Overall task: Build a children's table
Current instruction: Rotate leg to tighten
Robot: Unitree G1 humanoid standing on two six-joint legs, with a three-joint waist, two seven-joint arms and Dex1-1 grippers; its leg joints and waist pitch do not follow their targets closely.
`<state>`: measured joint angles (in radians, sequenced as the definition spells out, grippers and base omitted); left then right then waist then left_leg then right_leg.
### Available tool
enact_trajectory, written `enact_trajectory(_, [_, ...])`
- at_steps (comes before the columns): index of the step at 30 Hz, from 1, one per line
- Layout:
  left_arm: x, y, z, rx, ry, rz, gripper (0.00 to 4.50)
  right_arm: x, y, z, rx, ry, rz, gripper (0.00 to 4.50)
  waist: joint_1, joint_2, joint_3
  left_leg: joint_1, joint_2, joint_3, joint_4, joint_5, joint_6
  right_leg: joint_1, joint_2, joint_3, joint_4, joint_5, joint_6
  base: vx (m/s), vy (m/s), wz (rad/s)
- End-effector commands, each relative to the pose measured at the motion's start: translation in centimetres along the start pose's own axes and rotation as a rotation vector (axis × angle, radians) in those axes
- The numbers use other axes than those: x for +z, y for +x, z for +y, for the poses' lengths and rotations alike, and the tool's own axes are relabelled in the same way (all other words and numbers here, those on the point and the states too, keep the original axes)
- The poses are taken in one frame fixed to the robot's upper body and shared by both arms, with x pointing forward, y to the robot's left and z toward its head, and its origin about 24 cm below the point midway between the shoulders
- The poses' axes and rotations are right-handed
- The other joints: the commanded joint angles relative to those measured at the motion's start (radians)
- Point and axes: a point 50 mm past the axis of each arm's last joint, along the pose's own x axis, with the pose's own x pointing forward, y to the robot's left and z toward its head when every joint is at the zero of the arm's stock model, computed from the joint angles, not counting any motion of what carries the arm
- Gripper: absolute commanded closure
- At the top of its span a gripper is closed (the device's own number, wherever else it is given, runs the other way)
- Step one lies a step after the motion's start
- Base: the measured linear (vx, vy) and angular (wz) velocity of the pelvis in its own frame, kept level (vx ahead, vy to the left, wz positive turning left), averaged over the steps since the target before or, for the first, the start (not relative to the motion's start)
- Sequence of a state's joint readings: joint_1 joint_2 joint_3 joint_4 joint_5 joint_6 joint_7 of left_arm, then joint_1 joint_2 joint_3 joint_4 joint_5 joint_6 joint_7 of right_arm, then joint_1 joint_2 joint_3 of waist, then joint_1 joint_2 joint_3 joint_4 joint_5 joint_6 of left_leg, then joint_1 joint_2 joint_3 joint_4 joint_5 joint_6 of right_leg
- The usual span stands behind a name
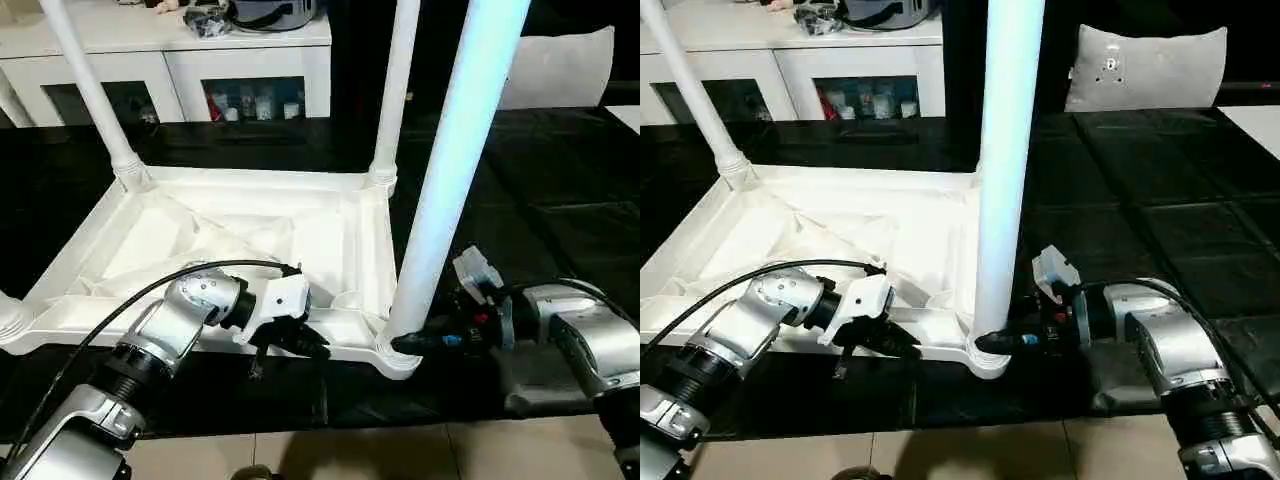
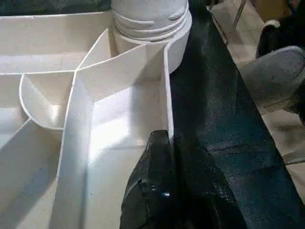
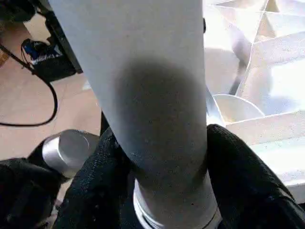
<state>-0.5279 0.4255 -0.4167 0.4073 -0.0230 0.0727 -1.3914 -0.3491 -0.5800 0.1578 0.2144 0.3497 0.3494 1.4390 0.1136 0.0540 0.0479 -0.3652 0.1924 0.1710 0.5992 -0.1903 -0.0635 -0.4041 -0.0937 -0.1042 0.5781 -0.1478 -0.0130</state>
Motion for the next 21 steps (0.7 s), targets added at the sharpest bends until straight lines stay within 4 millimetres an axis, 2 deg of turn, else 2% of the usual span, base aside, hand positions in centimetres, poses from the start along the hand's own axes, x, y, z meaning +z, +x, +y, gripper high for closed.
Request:
enact_trajectory(1, [0.8,0.6,0.1,0.002,0.001,-0.018,4.5,0.1,0.8,0.4,0.015,0.033,-0.052,2.47,-0.005,-0.02,-0.067,0.006,0.039,-0.005,-0.072,-0.194,0.071,0.053,-0.057,0.048,-0.066,-0.361,-0.179,0.0,0.0,0.0])
enact_trajectory(3, [0.8,0.8,0.4,0.049,-0.038,-0.023,4.5,0.1,1.2,-0.3,-0.072,0.059,-0.068,2.47,-0.007,-0.02,-0.067,0.006,0.039,-0.005,-0.073,-0.199,0.067,0.052,-0.057,0.047,-0.068,-0.38,-0.173,0.0,0.0,0.0])
enact_trajectory(4, [1.0,1.0,0.7,0.1,-0.086,-0.036,4.5,0.1,1.9,-1.3,-0.205,0.1,-0.086,2.47,-0.015,-0.02,-0.06,0.004,0.034,-0.006,-0.076,-0.215,0.049,0.05,-0.057,0.044,-0.074,-0.442,-0.154,0.0,0.0,0.0])
enact_trajectory(6, [1.4,1.3,1.1,0.167,-0.136,-0.068,4.5,0.1,2.6,-2.5,-0.356,0.113,-0.098,2.47,-0.023,-0.022,-0.059,0.008,0.029,-0.007,-0.075,-0.242,0.03,0.048,-0.059,0.039,-0.084,-0.519,-0.127,0.0,0.0,0.0])
enact_trajectory(8, [2.0,1.7,1.7,0.244,-0.188,-0.101,4.5,0.2,3.4,-3.8,-0.513,0.159,-0.117,2.48,-0.051,-0.022,-0.054,0.004,0.022,-0.015,-0.076,-0.276,0.005,0.051,-0.059,0.028,-0.094,-0.605,-0.083,0.0,0.0,0.0])
enact_trajectory(9, [2.2,1.9,1.9,0.266,-0.204,-0.107,4.5,0.2,3.7,-4.1,-0.549,0.183,-0.13,2.48,-0.06,-0.022,-0.054,0.003,0.021,-0.017,-0.076,-0.283,0.002,0.05,-0.057,0.025,-0.097,-0.611,-0.078,0.0,0.0,0.0])
enact_trajectory(11, [2.6,2.6,2.6,0.347,-0.234,-0.106,4.5,0.4,4.7,-5.0,-0.693,0.225,-0.144,2.49,-0.09,-0.02,-0.054,0.003,0.017,-0.02,-0.074,-0.32,0.005,0.047,-0.054,0.02,-0.107,-0.622,-0.059,0.0,0.0,0.0])
enact_trajectory(12, [2.6,2.6,2.7,0.35,-0.235,-0.107,4.5,0.4,4.7,-5.0,-0.698,0.227,-0.145,2.49,-0.098,-0.022,-0.056,0.004,0.015,-0.02,-0.072,-0.324,0.013,0.046,-0.053,0.019,-0.109,-0.617,-0.058,0.0,0.0,0.0])
enact_trajectory(13, [2.9,3.0,3.2,0.397,-0.249,-0.118,4.5,0.4,5.2,-5.5,-0.775,0.25,-0.155,2.49,-0.102,-0.017,-0.056,0.005,0.013,-0.019,-0.07,-0.324,0.016,0.045,-0.053,0.019,-0.11,-0.612,-0.061,0.0,0.0,0.0])
enact_trajectory(14, [3.4,3.5,3.7,0.449,-0.264,-0.133,4.5,0.6,5.7,-5.9,-0.841,0.258,-0.172,2.49,-0.111,-0.018,-0.056,0.004,0.01,-0.016,-0.067,-0.32,0.022,0.042,-0.051,0.018,-0.113,-0.611,-0.063,0.0,0.0,0.0])
enact_trajectory(15, [3.8,3.7,3.9,0.467,-0.271,-0.145,4.5,0.8,6.1,-5.9,-0.856,0.241,-0.189,2.49,-0.114,-0.02,-0.06,0.005,0.008,-0.016,-0.064,-0.307,0.026,0.043,-0.053,0.016,-0.116,-0.605,-0.065,0.0,0.0,0.0])
enact_trajectory(16, [3.8,3.7,3.9,0.467,-0.271,-0.145,4.5,0.8,6.1,-5.9,-0.856,0.241,-0.189,2.49,-0.113,-0.018,-0.06,0.006,0.009,-0.015,-0.064,-0.304,0.031,0.042,-0.053,0.017,-0.116,-0.597,-0.069,0.0,0.0,0.0])
enact_trajectory(18, [4.2,4.0,4.1,0.485,-0.272,-0.15,4.5,1.0,6.5,-5.9,-0.858,0.221,-0.219,1.94,-0.113,-0.019,-0.061,0.003,0.014,-0.016,-0.068,-0.295,0.046,0.045,-0.052,0.02,-0.109,-0.548,-0.085,0.0,0.0,0.0])
enact_trajectory(21, [4.3,4.0,4.1,0.496,-0.259,-0.134,4.5,1.2,6.6,-5.5,-0.814,0.224,-0.257,1.75,-0.11,-0.017,-0.065,-0.002,0.02,-0.016,-0.072,-0.268,0.061,0.05,-0.051,0.026,-0.096,-0.455,-0.121,0.0,0.0,0.0])
